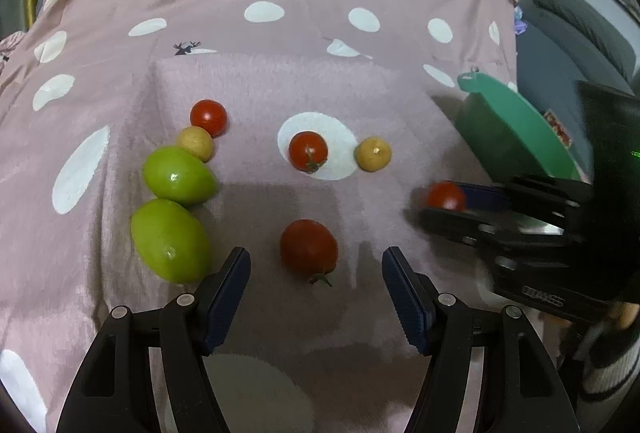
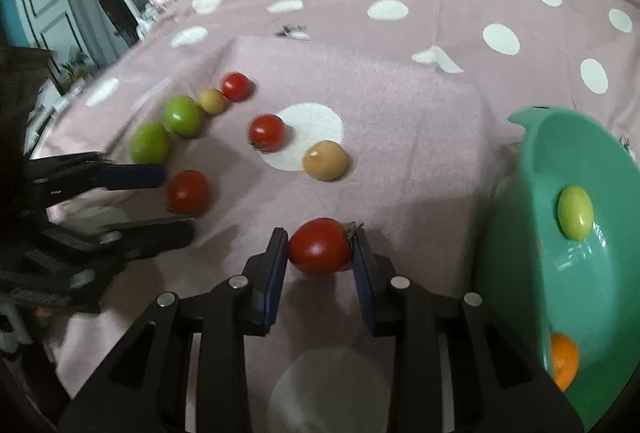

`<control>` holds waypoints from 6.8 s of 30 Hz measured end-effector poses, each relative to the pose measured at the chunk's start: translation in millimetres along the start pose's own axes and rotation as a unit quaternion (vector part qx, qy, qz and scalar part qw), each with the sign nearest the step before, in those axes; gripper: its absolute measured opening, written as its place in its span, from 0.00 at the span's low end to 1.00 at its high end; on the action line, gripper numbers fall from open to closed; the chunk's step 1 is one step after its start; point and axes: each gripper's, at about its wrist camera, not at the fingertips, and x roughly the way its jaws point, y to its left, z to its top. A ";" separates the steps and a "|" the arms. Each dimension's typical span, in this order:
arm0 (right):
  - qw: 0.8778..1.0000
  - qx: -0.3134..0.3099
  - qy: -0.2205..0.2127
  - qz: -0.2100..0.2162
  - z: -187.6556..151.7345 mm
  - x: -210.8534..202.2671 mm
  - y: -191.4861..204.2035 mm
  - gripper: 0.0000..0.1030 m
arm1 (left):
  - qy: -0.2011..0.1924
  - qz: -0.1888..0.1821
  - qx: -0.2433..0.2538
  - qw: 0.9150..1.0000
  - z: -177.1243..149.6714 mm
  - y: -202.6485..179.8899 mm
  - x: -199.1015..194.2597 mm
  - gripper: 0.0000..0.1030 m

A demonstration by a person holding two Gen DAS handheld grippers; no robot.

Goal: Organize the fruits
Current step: 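Grasp a red cherry tomato with the right gripper while the left gripper grasps a red tomato, then drop the red cherry tomato into the bowl with the right gripper while the left holds its tomato, then grasp another red cherry tomato with the right gripper while the left holds its tomato, then carry both red tomatoes over the green bowl with both grippers, then open both grippers to drop the red tomatoes into the bowl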

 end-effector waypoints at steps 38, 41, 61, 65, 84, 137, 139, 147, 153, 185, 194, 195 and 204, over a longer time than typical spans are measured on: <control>0.987 -0.024 -0.095 0.130 -33.2 -59.2 15.8 0.32 | -0.040 0.037 -0.010 0.998 4.3 -10.4 -44.6 0.30; 0.986 -0.012 -0.111 0.127 -33.0 -68.9 8.2 0.32 | -0.050 0.033 -0.012 0.998 8.5 -14.1 -57.6 0.30; 0.971 0.099 -0.210 0.051 -41.9 -126.2 -79.5 0.33 | -0.089 -0.010 0.029 0.996 50.6 -59.7 -82.4 0.30; 0.969 0.127 -0.208 0.046 -45.5 -125.8 -96.1 0.33 | -0.085 -0.029 0.052 0.995 63.5 -80.4 -66.5 0.30; 0.991 0.021 -0.061 0.116 -1.4 -35.5 -17.3 0.33 | -0.064 0.012 -0.006 0.998 22.5 -21.4 -66.1 0.30; 0.997 0.031 0.014 0.069 82.1 41.2 3.5 0.26 | -0.078 -0.043 -0.050 0.995 -0.7 33.9 -76.6 0.30; 0.996 0.034 -0.004 0.079 73.1 23.9 1.2 0.26 | -0.077 -0.046 -0.047 0.995 0.2 30.3 -76.2 0.30; 0.992 0.046 -0.067 0.098 39.5 -33.5 -6.7 0.26 | -0.074 -0.050 -0.028 0.996 8.7 5.1 -73.4 0.30; 0.986 0.075 -0.129 0.073 13.1 -76.3 -33.7 0.27 | -0.071 -0.064 -0.002 0.995 24.4 -25.3 -68.5 0.30; 0.961 0.227 -0.155 -0.026 -54.9 -113.3 -166.1 0.30 | -0.019 -0.090 0.114 0.989 83.3 -189.4 27.9 0.30; 0.939 0.282 -0.198 0.001 -67.0 -125.9 -183.3 0.45 | -0.062 -0.041 0.013 0.997 56.1 -118.3 -11.8 0.69; 0.938 0.284 -0.201 0.005 -66.5 -125.9 -182.5 0.46 | -0.062 -0.033 0.006 0.998 51.7 -112.0 -14.3 0.69; 0.956 0.162 -0.222 0.098 -37.6 -127.4 -115.5 0.54 | -0.048 0.037 -0.076 0.995 -8.9 -39.9 -44.6 0.69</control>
